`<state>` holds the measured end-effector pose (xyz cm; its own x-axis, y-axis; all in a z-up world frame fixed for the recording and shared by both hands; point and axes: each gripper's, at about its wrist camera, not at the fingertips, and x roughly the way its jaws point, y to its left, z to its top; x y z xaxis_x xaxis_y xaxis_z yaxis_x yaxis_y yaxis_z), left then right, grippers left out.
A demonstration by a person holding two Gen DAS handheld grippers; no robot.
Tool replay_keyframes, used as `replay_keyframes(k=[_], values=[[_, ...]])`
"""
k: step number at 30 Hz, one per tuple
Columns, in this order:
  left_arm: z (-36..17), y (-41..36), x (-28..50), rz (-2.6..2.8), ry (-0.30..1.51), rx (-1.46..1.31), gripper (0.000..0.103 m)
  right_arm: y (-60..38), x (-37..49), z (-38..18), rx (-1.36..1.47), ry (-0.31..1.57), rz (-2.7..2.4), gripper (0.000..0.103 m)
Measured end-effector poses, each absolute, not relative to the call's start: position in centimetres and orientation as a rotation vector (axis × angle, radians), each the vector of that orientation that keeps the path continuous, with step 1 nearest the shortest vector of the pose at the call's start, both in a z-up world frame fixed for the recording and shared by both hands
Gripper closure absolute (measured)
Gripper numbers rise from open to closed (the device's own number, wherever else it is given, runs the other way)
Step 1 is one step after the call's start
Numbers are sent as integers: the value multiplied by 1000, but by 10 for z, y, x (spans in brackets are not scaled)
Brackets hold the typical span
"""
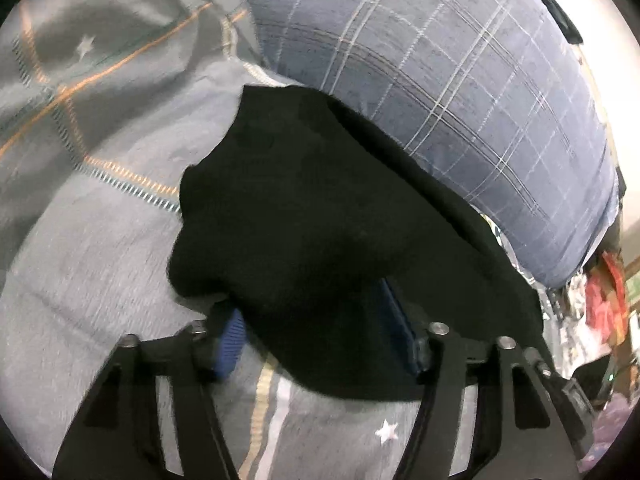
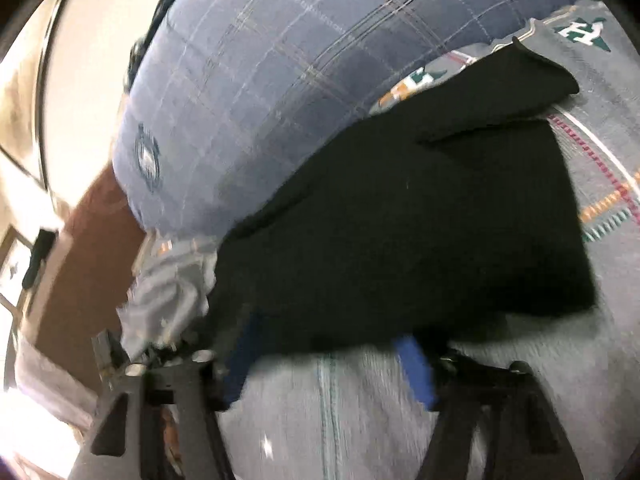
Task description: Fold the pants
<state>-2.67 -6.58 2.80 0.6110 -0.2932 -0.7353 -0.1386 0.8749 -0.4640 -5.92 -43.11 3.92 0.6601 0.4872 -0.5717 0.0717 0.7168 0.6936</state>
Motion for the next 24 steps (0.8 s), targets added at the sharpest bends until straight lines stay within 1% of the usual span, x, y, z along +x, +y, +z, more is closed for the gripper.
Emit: replay_keyframes(k=[1, 2, 3, 6, 10, 13, 16, 18, 20, 22, 23, 24], values=[[30, -66, -26, -92, 917, -498, 87, -429, -54, 37, 746, 838, 254, 80], [35, -66, -25, -106, 909, -486, 87, -428, -50, 38, 730, 844, 248, 90], [41, -63, -26, -120, 885, -478, 87, -423, -49, 41, 704, 837, 251, 94], [64, -55, -35, -136, 824, -438, 89, -408, -55, 62, 605, 804, 303, 95], [83, -41, -49, -138, 792, -370, 89, -389, -68, 85, 564, 787, 404, 95], [73, -32, -55, -118, 825, -351, 89, -372, -76, 88, 551, 804, 465, 95], [45, -28, -56, -77, 888, -333, 89, -361, -78, 70, 534, 853, 469, 95], [25, -30, -56, -56, 937, -330, 89, -357, -75, 51, 529, 921, 433, 95], [20, -35, -59, -44, 924, -298, 89, -361, -77, 33, 529, 982, 367, 95], [23, -39, -61, -40, 915, -265, 89, -371, -83, 31, 584, 975, 391, 91], [24, -38, -61, -41, 915, -268, 89, -378, -87, 34, 592, 981, 384, 84], [24, -37, -61, -44, 919, -276, 89, -384, -90, 36, 591, 980, 383, 73]])
